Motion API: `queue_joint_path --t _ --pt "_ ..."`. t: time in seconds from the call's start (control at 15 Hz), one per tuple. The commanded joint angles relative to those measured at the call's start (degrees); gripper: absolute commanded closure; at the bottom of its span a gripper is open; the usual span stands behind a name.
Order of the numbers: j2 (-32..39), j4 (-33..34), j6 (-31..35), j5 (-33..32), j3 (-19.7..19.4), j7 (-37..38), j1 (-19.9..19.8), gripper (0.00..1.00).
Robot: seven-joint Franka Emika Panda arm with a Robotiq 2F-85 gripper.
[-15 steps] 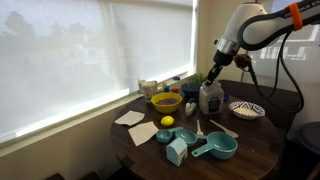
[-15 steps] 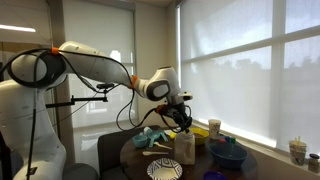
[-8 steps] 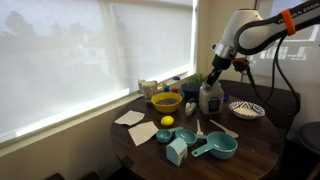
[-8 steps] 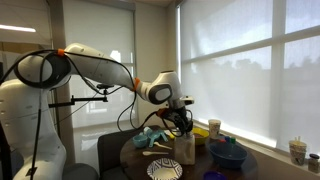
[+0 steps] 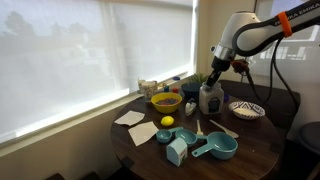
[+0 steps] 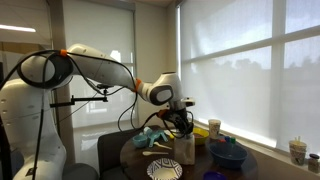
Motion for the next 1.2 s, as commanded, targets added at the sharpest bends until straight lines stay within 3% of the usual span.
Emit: queue_joint_path --t 0.0,0.27,1.13 --pt "1.84 1.56 -2.11 1.9 0.32 -2.14 -0.18 0.86" --pt "2.08 1.83 -3.01 2.9 0.47 -2.81 -0.05 1.0" --pt "-1.4 2.05 -4.82 2.23 -0.05 -1.7 -1.4 0.99"
